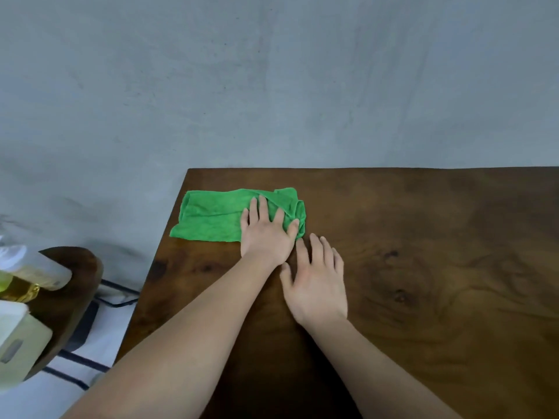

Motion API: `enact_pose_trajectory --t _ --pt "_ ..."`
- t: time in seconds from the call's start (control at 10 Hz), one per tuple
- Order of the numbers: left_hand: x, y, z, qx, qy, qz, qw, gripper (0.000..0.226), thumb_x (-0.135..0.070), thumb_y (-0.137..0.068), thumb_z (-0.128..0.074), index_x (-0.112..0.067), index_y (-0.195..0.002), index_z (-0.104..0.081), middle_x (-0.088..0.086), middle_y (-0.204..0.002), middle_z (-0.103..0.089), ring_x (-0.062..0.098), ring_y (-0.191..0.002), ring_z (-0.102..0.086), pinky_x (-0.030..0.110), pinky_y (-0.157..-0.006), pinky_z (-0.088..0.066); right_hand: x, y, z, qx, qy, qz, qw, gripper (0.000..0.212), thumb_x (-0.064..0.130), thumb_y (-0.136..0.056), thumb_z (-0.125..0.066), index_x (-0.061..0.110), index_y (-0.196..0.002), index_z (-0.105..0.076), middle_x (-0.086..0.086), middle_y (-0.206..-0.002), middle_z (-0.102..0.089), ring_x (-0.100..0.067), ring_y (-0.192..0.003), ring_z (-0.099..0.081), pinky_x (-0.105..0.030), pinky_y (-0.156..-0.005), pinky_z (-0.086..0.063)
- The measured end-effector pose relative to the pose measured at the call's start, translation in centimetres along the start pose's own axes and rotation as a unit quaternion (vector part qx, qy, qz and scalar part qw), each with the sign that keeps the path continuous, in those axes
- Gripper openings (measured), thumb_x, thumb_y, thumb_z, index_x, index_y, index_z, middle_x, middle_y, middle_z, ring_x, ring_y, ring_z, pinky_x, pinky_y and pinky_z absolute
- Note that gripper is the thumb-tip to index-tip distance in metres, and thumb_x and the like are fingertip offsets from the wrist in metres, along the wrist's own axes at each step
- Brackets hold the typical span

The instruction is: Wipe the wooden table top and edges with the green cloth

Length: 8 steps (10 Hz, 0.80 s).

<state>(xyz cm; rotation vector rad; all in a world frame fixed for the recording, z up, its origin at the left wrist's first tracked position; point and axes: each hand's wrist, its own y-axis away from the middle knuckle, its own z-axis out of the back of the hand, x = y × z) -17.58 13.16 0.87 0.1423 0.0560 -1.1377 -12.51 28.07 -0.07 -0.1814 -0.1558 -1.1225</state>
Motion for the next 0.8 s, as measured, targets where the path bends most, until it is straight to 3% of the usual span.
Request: enact_pose_trajectory --t 0.1,0.2,0.3,0.5,0.6,0.7,0.8 --pt "-1.8 -1.0 0.0 0.008 0.013 0.004 1.0 0.081 -0.073 -0.107 -0.008 -0.03 -0.17 -0.032 0.015 -0.184 0.002 0.033 -0.17 0.009 0.055 -0.136 0.002 -0.1 -0.1 -0.4 -0.034 -0.025 -0.008 0.999 0.071 0.054 -0.111 -0.036 0.011 -0.166 -0.048 -0.013 -0.171 -0.049 -0.032 -0.162 -0.04 -0.054 -0.134 -0.03" --pt "-1.4 -1.3 0.7 0.014 0.076 -0.007 0.997 0.086 -0.078 -0.105 -0.017 -0.026 -0.173 -0.028 0.012 -0.185 -0.005 0.03 -0.171 0.004 0.051 -0.137 0.001 -0.8 -0.3 -0.4 -0.051 -0.07 -0.016 0.996 0.06 0.044 -0.112 -0.047 0.014 -0.163 -0.049 -0.009 -0.168 -0.051 -0.028 -0.159 -0.043 -0.05 -0.134 -0.031" --pt "1.7 -0.3 1.3 -0.051 0.13 -0.027 0.99 0.076 -0.067 -0.111 -0.028 -0.022 -0.172 -0.034 0.006 -0.182 -0.025 0.025 -0.17 -0.014 0.048 -0.137 -0.013 -1.0 -0.3 -0.3 -0.06 -0.092 0.001 0.994 0.055 0.037 -0.111 -0.051 0.015 -0.162 -0.051 -0.008 -0.169 -0.048 -0.026 -0.158 -0.043 -0.049 -0.135 -0.029" --pt "11.4 2.7 0.0 -0.107 0.059 0.012 0.992 0.069 -0.058 -0.113 -0.029 -0.022 -0.172 -0.034 0.004 -0.182 -0.026 0.024 -0.169 -0.018 0.048 -0.135 -0.019 1.4 -3.5 -0.2 -0.015 -0.047 0.196 0.979 0.059 0.044 -0.117 -0.031 0.023 -0.17 -0.045 -0.004 -0.181 -0.035 -0.023 -0.17 -0.025 -0.045 -0.14 -0.014" --pt "13.4 3.1 -0.5 -0.074 0.05 -0.004 0.996 0.07 -0.061 -0.114 -0.025 -0.029 -0.176 -0.023 0.0 -0.185 -0.012 0.02 -0.171 -0.007 0.046 -0.137 -0.011 2.2 -7.3 0.6 0.044 -0.018 0.201 0.979 0.061 0.05 -0.121 -0.021 0.025 -0.174 -0.037 -0.002 -0.182 -0.033 -0.022 -0.171 -0.021 -0.044 -0.141 -0.008" --pt "13.7 2.7 -0.4 -0.054 0.051 -0.015 0.997 0.071 -0.065 -0.113 -0.019 -0.035 -0.176 -0.013 -0.002 -0.185 0.002 0.018 -0.171 0.003 0.043 -0.138 -0.003 0.8 -11.0 1.5 0.066 0.018 0.12 0.99 0.068 0.056 -0.119 -0.012 0.024 -0.177 -0.027 0.0 -0.185 -0.026 -0.025 -0.172 -0.016 -0.048 -0.14 -0.006" --pt "14.1 3.0 -0.4 -0.043 0.044 -0.026 0.998 0.073 -0.071 -0.111 -0.016 -0.038 -0.176 -0.008 -0.001 -0.184 0.01 0.019 -0.171 0.007 0.043 -0.138 -0.001 -1.5 -12.6 2.2 0.067 0.042 -0.015 0.997 0.073 0.059 -0.117 -0.007 0.023 -0.18 -0.014 -0.008 -0.187 -0.013 -0.03 -0.174 -0.005 -0.053 -0.14 0.0"
